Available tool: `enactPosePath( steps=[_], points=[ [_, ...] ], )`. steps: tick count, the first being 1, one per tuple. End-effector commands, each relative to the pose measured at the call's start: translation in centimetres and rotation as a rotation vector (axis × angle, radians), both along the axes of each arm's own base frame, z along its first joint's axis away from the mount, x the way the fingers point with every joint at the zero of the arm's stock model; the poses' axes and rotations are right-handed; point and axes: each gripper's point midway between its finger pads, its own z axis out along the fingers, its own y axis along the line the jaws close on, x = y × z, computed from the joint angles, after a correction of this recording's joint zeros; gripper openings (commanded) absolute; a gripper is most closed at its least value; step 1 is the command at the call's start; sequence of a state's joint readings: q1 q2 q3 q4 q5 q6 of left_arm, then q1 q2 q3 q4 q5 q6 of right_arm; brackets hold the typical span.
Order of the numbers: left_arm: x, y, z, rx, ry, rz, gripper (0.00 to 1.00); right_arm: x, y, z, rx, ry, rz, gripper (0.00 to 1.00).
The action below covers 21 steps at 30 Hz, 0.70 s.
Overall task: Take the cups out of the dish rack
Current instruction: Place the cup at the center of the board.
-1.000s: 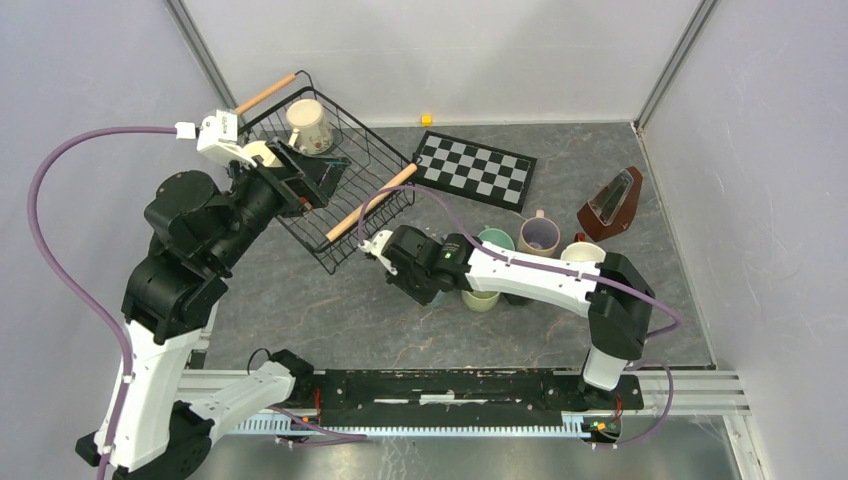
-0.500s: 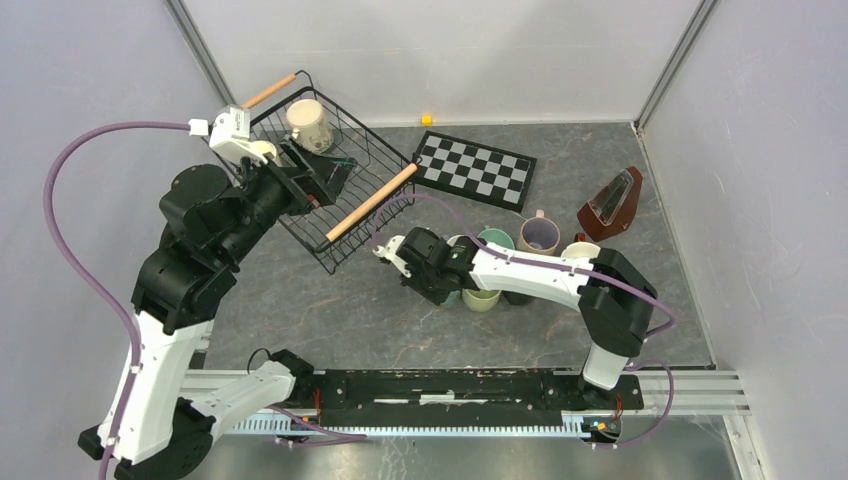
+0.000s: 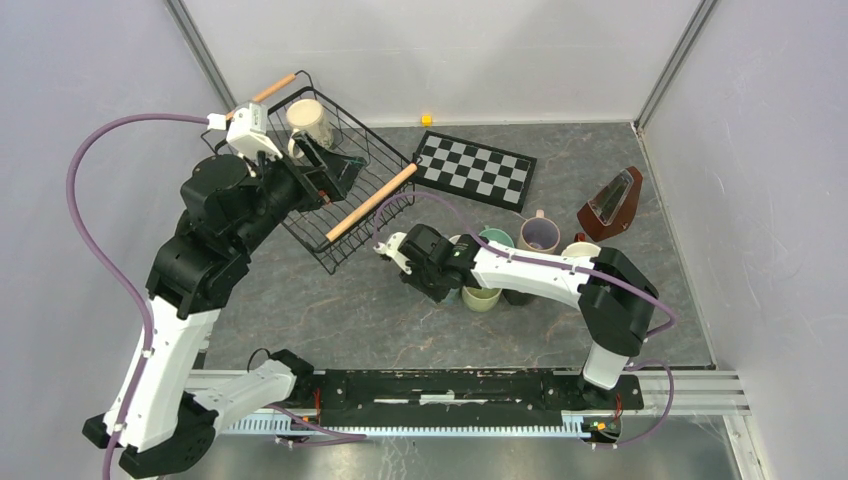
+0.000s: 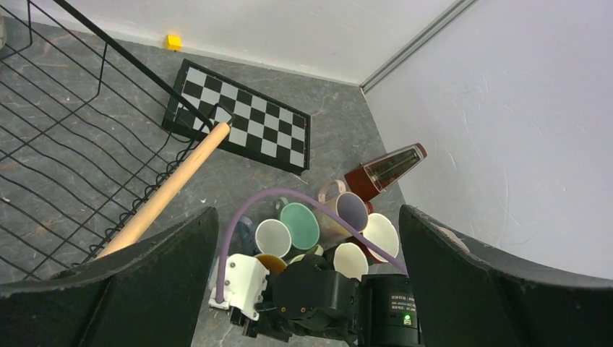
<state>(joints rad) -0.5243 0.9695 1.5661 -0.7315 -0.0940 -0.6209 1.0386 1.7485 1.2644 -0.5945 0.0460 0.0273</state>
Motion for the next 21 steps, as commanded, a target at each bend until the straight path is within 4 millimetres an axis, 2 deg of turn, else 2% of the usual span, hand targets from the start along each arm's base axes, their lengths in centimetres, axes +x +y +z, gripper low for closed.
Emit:
enactPosePath(
  steps=[1, 4, 9, 17, 21],
  points=[
    [0.0, -0.4, 0.4, -0.001, -0.017, -0.021, 1.00, 1.3, 0.9, 2.6, 0.079, -0.074, -0.009, 0.34],
    [0.1, -0.6, 0.5, -0.005, -0.016, -0.026, 1.00, 1.3, 1.0, 3.7, 0.097, -0.085, -0.018, 0.43],
    [0.1, -0.9, 0.5, -0.012, -0.008, -0.038, 1.00, 1.3, 1.2, 6.2, 0.140, -0.098, -0.032, 0.48],
    [0.1, -1.2, 1.0, -0.028, -0.011, -0.048, 1.00, 1.1, 1.1, 11.3, 0.247, -0.137, -0.054, 0.55],
    [0.0, -1.2, 1.4, -0.034, -0.016, -0.049, 1.00, 0.9, 0.7, 14.2, 0.317, -0.172, -0.076, 0.62]
  ],
)
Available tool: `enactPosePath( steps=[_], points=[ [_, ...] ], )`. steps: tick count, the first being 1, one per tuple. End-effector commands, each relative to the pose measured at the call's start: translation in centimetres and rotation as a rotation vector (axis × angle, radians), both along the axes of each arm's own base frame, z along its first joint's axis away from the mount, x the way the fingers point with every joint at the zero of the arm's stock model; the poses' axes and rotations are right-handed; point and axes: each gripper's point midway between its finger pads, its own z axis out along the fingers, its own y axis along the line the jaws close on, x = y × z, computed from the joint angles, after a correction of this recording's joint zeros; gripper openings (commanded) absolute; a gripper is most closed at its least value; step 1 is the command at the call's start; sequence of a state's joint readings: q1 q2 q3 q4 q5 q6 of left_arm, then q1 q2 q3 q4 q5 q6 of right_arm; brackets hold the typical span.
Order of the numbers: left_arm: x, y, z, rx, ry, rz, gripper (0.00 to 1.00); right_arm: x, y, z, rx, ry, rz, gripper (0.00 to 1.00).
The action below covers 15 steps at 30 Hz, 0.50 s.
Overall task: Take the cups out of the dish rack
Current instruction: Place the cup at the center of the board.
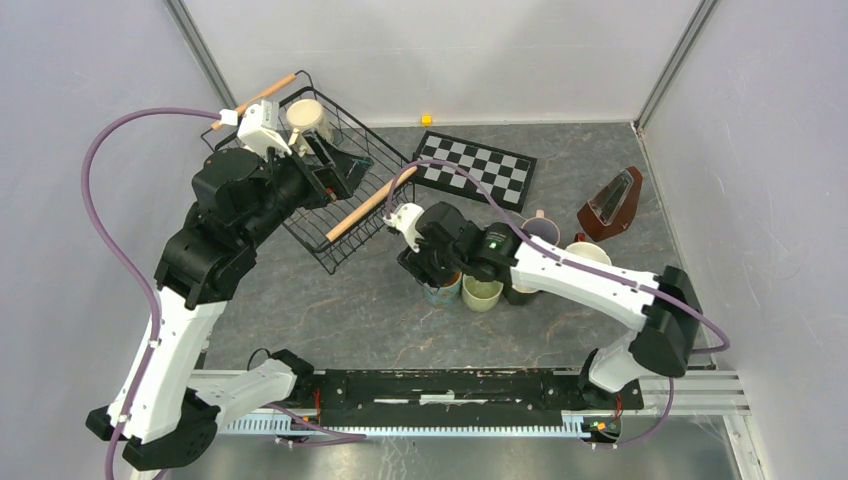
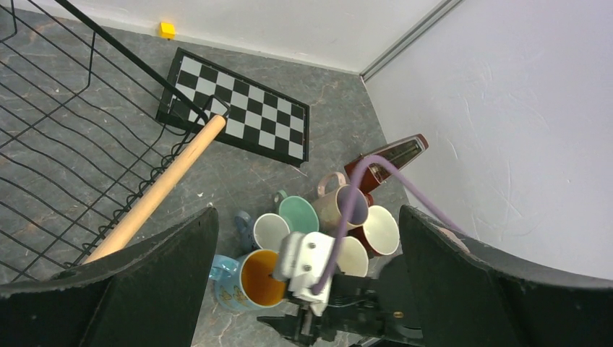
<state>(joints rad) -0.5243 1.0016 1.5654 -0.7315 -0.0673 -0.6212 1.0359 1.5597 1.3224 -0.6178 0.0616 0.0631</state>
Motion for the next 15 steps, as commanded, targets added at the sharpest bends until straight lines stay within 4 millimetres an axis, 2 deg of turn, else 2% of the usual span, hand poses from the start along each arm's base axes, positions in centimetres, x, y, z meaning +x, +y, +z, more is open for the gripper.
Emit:
enactPosePath(
  steps=[1, 7, 15],
  points=[
    [-0.6, -0.2, 2.3, -0.050, -0.044, -0.020, 1.00, 0.3, -0.1, 6.0, 0.139, -0.072, -0.042, 0.66],
    [-0.7, 0.0, 2.1, -0.047, -0.037, -0.008, 1.00, 0.4, -1.8, 10.0, 0.247, -0.138, -0.111, 0.96],
    [-0.3, 0.7, 0.9, -0.019, -0.008, 0.030, 1.00, -0.2, -4.6, 14.6, 0.387, -0.225, -0.175, 0.98]
  ],
)
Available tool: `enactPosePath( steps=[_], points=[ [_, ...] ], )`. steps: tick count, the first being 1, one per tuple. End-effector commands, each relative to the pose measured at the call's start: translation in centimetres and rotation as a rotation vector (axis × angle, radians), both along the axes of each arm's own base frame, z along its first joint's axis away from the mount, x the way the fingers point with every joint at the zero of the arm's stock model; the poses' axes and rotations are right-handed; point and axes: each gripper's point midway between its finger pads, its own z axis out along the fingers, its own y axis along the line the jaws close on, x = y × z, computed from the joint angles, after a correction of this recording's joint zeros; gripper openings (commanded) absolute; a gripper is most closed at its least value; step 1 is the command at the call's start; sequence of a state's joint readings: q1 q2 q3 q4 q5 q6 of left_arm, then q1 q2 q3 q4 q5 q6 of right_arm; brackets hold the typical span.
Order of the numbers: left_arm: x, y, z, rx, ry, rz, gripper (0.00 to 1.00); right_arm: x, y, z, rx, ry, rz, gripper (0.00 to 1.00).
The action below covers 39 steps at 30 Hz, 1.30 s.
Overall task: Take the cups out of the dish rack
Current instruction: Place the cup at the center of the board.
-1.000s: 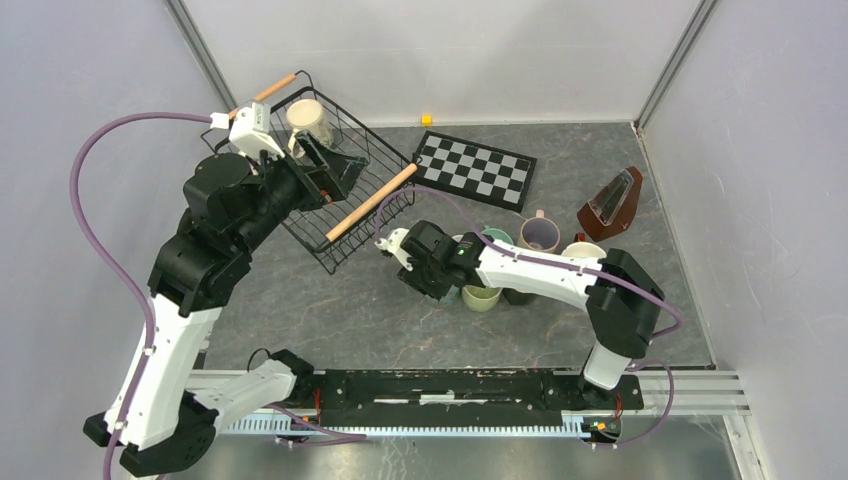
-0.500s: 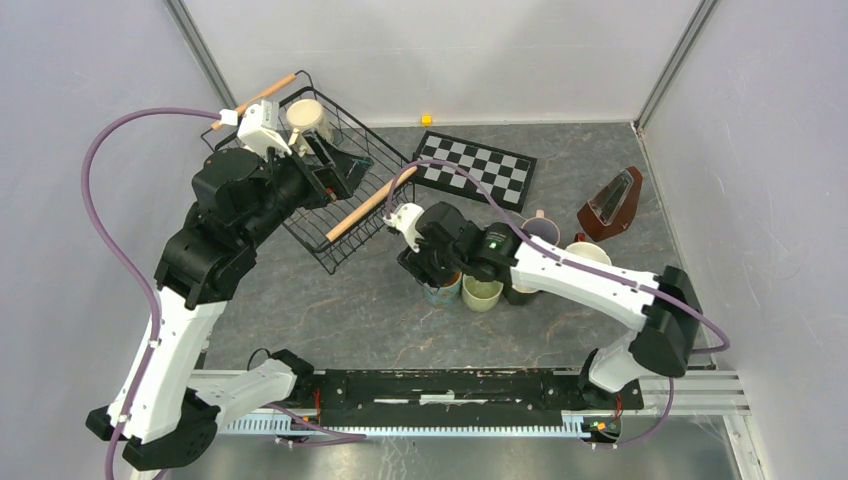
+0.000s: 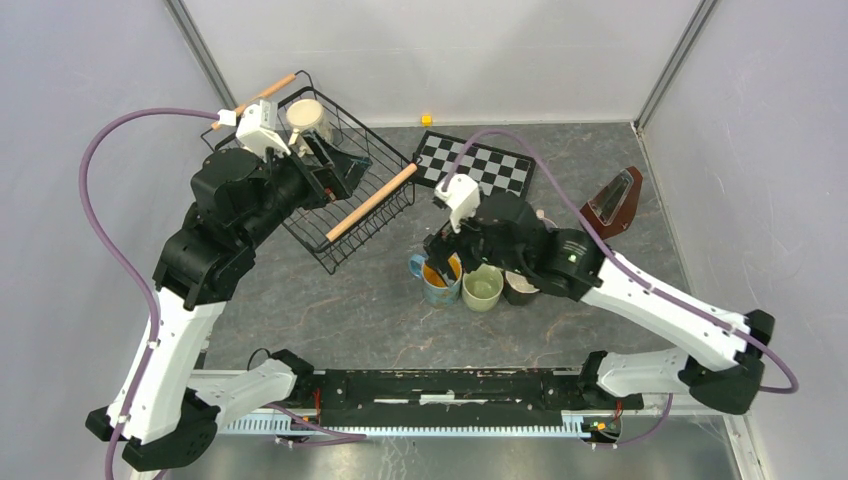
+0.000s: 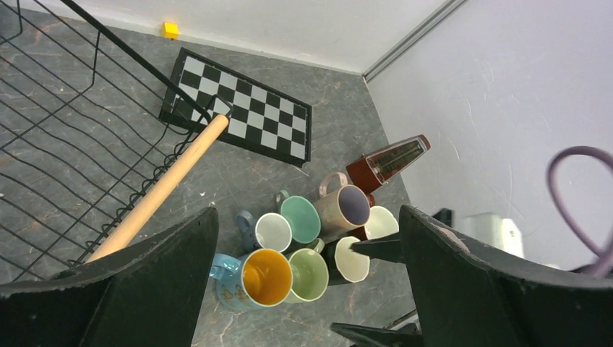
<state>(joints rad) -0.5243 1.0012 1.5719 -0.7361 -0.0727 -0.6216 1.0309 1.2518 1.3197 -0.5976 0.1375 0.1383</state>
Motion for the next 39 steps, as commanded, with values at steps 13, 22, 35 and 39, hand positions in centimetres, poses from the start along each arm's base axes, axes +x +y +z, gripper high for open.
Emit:
enactPosePath(
  steps=[13, 22, 35, 39],
  points=[
    [3.2, 2.6, -5.6, 0.167, 0.160, 0.213, 1.00, -1.3, -5.7, 8.1, 0.275, -0.163, -0.124, 0.98],
    [10.5, 6.5, -10.6, 0.349, 0.308, 0.483, 1.00, -2.2, -7.1, 9.8, 0.331, -0.190, -0.122, 0.98],
    [20.5, 11.8, -16.2, 0.346, 0.392, 0.549, 1.00, -3.2, -7.4, 10.5, 0.359, -0.181, -0.086, 0.98],
    [22.7, 13.3, -17.6, 0.357, 0.406, 0.568, 1.00, -3.3, -7.0, 10.6, 0.355, -0.175, -0.071, 0.98]
  ],
)
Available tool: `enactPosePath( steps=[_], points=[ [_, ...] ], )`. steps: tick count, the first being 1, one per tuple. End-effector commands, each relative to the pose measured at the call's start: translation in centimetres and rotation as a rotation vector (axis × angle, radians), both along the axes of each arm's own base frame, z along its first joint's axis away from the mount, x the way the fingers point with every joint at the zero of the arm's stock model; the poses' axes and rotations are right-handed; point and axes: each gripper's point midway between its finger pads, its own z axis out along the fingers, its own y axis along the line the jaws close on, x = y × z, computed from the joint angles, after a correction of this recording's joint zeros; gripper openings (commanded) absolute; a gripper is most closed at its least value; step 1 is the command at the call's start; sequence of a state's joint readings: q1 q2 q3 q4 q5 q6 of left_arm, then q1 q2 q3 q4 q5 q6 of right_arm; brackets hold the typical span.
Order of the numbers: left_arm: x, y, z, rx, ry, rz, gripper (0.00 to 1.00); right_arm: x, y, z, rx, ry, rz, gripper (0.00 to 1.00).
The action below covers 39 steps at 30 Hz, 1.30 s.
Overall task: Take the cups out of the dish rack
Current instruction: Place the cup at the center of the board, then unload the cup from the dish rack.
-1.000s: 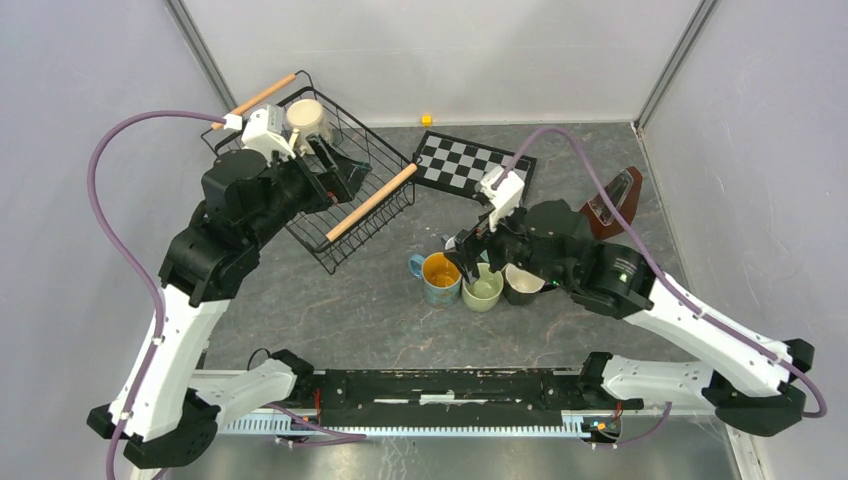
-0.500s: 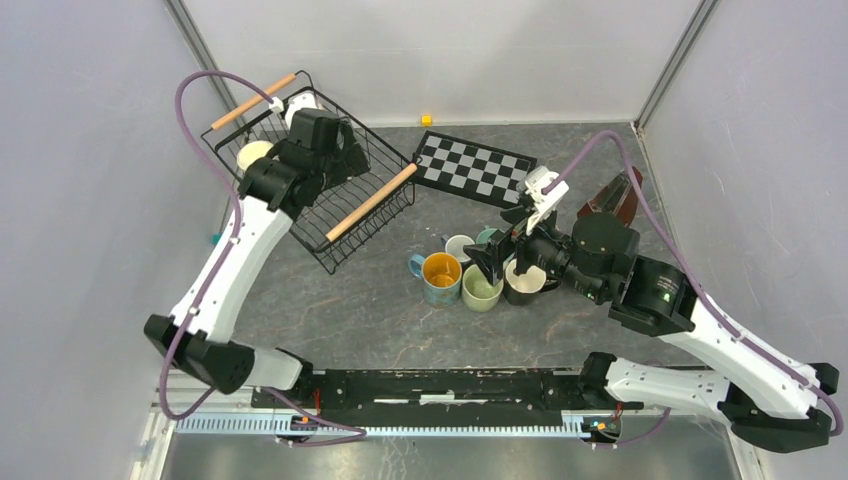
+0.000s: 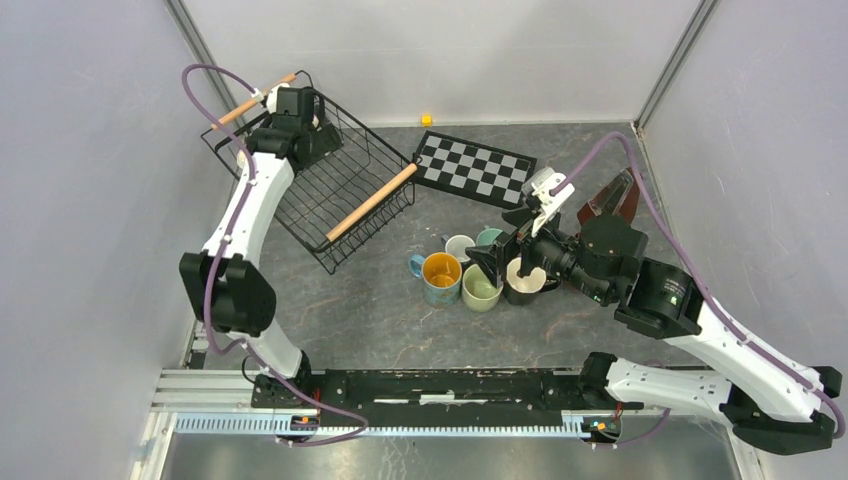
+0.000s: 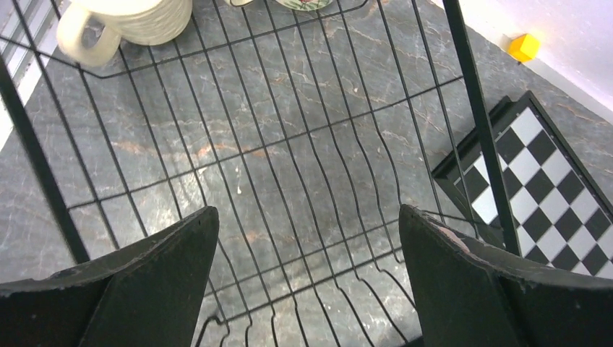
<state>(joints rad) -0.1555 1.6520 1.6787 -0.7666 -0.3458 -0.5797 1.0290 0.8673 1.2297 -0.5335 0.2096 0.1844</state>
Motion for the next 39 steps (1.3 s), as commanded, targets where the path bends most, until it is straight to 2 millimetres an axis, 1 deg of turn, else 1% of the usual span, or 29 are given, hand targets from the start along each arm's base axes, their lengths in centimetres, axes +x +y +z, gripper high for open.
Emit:
enactPosePath(
  steps=[1, 3, 8, 11, 14, 15, 21, 23, 26, 32, 39],
  points=[
    [3.6, 1.3, 1.5, 0.029, -0.081, -0.035, 1.00, -0.2, 0.3, 1.1, 0.029, -0.005, 0.020, 0.98],
    [4.8, 2.1, 1.0, 0.023, -0.079, -0.031, 1.00, -0.2, 0.5, 1.0, 0.024, -0.001, 0.025, 0.98],
    [7.7, 3.1, -0.2, 0.018, -0.095, -0.069, 1.00, -0.2, 0.8, 1.0, 0.031, 0.010, 0.026, 0.98],
    [9.3, 4.2, -1.2, 0.027, -0.098, -0.068, 1.00, -0.1, 1.0, 1.0, 0.034, 0.014, 0.027, 0.98],
    [11.2, 4.4, -2.4, 0.013, -0.108, -0.076, 1.00, 0.0, 1.3, 0.9, 0.028, 0.019, 0.031, 0.98],
    [11.7, 6.2, -2.7, 0.008, -0.108, -0.048, 1.00, 0.0, 1.4, 0.9, 0.026, 0.019, 0.033, 0.98],
    [15.0, 7.8, -4.1, 0.033, -0.129, -0.024, 1.00, 0.1, 1.7, 0.7, 0.016, 0.016, 0.041, 0.98],
    [15.7, 8.7, -4.5, 0.036, -0.136, 0.000, 1.00, 0.1, 1.9, 0.6, 0.017, 0.015, 0.046, 0.98],
    [16.7, 9.0, -4.9, 0.033, -0.147, 0.005, 1.00, 0.1, 2.0, 0.3, 0.011, 0.018, 0.050, 0.98],
    [18.5, 9.2, -6.3, 0.008, -0.168, -0.011, 1.00, 0.2, 2.2, 0.1, 0.005, 0.022, 0.053, 0.98],
    [19.7, 9.4, -7.3, -0.030, -0.208, -0.053, 1.00, 0.1, 2.4, -0.5, 0.001, 0.030, 0.064, 0.98]
  ],
)
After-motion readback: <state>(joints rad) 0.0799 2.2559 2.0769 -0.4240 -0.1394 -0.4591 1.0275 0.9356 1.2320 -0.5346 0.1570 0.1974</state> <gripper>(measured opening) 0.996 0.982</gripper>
